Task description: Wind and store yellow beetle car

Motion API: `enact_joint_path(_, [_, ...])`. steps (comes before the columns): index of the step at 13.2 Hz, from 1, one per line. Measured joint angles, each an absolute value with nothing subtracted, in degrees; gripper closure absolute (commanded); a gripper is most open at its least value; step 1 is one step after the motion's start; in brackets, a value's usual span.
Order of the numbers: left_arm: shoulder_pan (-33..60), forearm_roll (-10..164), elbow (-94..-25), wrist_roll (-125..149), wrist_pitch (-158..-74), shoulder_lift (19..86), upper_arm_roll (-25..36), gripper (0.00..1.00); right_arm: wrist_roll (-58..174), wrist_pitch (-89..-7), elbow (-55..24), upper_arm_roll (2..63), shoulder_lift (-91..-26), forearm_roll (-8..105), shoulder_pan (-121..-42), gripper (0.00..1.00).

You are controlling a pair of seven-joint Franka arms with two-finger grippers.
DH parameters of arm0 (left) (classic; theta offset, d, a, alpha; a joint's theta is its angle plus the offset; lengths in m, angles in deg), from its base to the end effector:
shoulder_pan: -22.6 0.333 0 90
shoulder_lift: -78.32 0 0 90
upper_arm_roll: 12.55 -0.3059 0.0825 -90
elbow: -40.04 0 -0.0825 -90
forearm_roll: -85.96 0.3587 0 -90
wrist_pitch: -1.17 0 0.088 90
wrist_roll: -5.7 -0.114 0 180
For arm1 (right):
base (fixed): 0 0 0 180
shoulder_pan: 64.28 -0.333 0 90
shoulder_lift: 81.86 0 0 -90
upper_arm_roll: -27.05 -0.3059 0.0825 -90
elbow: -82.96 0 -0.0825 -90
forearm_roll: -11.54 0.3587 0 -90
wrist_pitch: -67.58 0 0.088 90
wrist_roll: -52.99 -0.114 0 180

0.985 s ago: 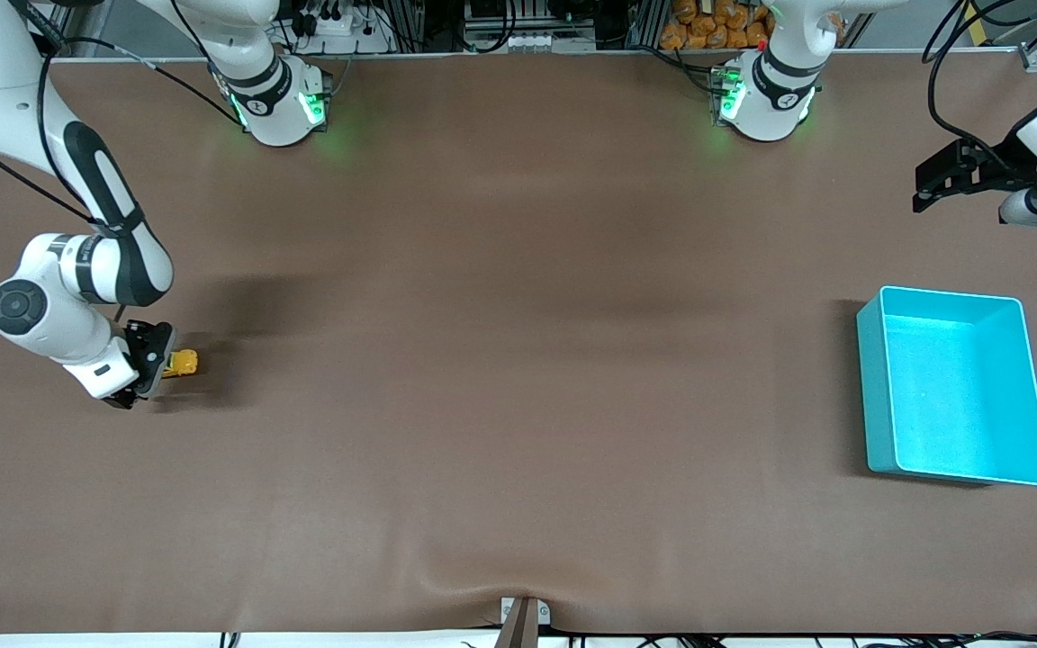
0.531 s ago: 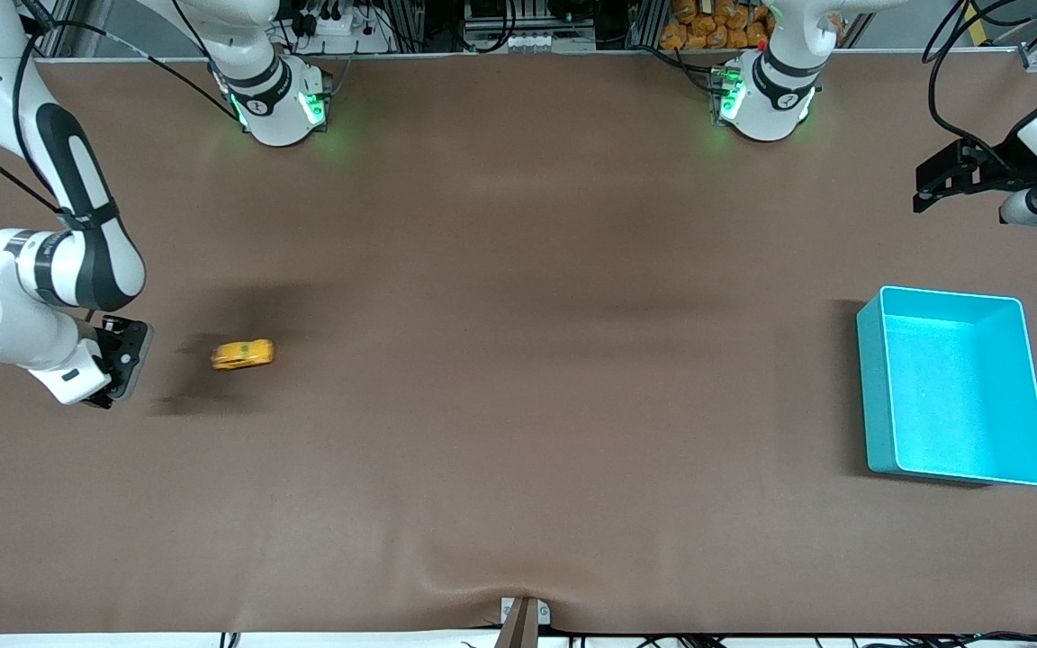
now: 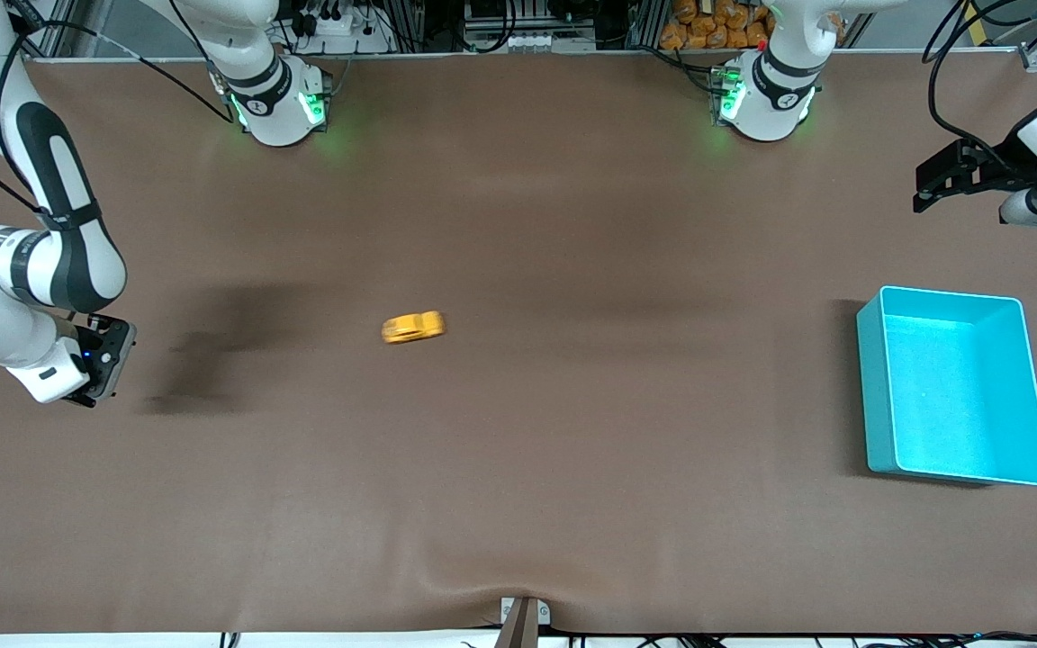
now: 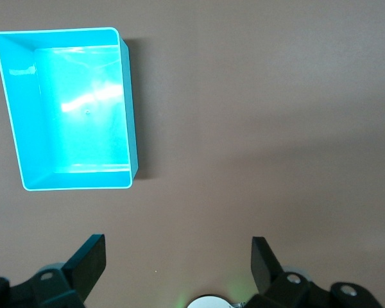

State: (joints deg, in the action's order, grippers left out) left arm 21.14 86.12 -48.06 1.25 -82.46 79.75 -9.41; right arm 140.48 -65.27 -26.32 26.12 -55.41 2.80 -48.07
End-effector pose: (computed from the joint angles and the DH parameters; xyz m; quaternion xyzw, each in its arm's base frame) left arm 0.5083 -0.0409 0.6255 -0.9965 0.0787 0.0265 0.0021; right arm 0.5796 -0.1625 0.2528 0.7746 0.6299 -0.0553 0.0123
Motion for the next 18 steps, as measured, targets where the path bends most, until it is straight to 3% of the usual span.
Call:
enact_joint_path(5, [21.1,86.1,-48.1,1.3,-82.5,79.7,-9.4,0.0,141.5,-62.7,-25.4,26.1,-55.6,4.2,-47.4,0.0])
enact_joint_path(18, [21.1,86.1,-48.1,1.3,-82.5,79.7,-9.4,0.0,126.8,-39.3,-11.8,25.2,-59.8,11.3,-51.1,0.0])
